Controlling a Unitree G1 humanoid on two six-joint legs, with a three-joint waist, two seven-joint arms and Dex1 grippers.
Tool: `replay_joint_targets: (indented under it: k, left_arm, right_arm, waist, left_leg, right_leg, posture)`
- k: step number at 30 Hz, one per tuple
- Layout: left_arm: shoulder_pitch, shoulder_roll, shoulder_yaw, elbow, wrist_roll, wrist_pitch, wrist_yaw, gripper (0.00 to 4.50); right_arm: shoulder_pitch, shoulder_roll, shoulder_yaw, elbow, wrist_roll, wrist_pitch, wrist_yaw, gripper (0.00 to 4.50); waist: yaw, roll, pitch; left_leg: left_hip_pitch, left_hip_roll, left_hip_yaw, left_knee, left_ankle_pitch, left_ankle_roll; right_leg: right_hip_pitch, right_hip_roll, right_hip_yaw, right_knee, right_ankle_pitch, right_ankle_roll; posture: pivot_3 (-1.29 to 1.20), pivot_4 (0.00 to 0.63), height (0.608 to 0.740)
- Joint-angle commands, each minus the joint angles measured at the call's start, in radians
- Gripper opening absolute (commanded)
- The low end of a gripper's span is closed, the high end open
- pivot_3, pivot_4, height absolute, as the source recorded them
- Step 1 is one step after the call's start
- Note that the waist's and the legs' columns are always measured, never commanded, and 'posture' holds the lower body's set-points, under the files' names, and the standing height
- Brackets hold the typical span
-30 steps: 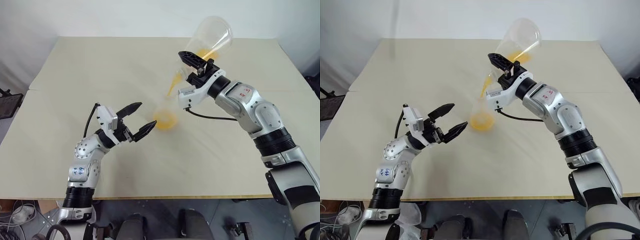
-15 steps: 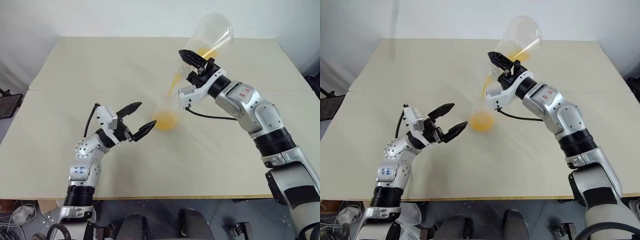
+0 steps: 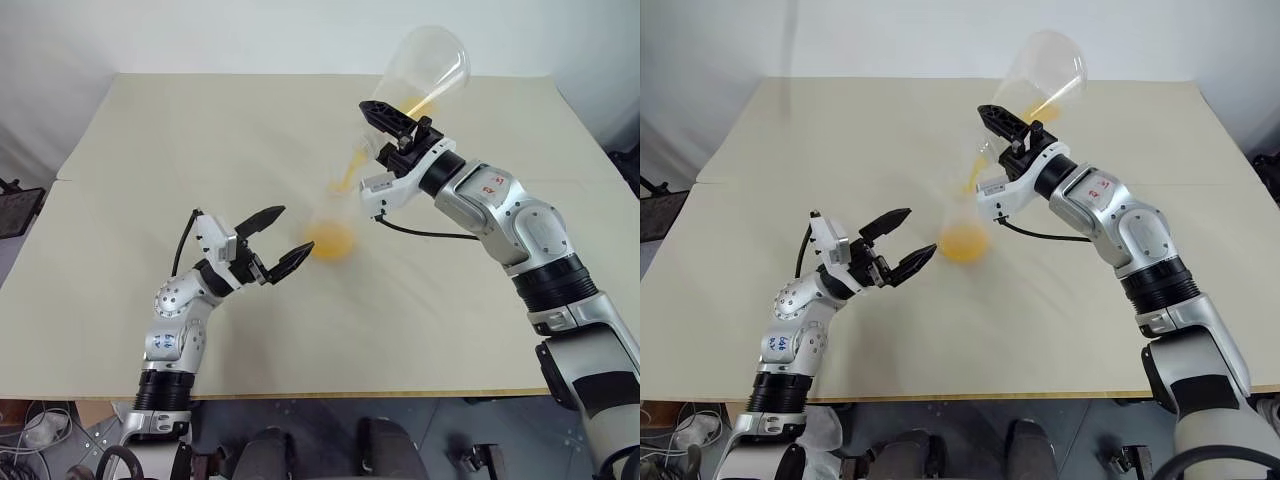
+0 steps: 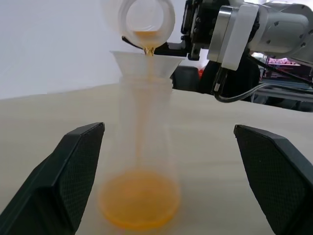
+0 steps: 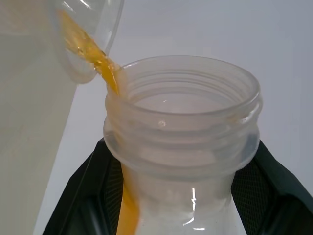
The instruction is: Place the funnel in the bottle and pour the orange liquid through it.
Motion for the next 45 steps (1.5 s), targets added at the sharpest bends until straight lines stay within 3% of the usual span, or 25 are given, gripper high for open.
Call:
replay_joint_targets:
  k: [1,20,45]
  left_arm:
    - [-0.02,-0.003,0.002,-0.009,0.004,-0.028,-0.007,4.5]
    - [-0.043,-0.002,-0.002,0.005,0.011,-0.051,-0.004,4.5]
    - [-0.116,0.021,-0.027,-0.08,0.052,0.063,0.065,4.5]
  right_arm:
    - [-0.035,-0.017,-0.015,-0.036,0.003,-0.005,-0.025,2.54]
    - [-0.047,-0.015,-0.009,-0.026,-0.01,-0.015,-0.051,2.54]
    - [-0.051,-0.017,-0.004,-0.031,-0.023,-0.033,-0.075,2.54]
  waist:
    - [0.0,0.0,0.0]
    - [0.0,0.0,0.0]
    - [-0.002,0.0,0.0]
  left_leg:
    - [0.0,0.0,0.0,0.0,0.0,0.0]
    - [0.0,0.0,0.0,0.0,0.0,0.0]
    - [0.0,0.0,0.0,0.0,0.0,0.0]
  right_leg:
    - [0.0,0.0,0.0,0.0,0.0,0.0]
    - [0.0,0.0,0.0,0.0,0.0,0.0]
    - [0.0,0.0,0.0,0.0,0.0,0.0]
  posture:
    - [0.0,0.15,0.74]
    - [0.0,0.15,0.74]
    - [0.0,0.15,0.74]
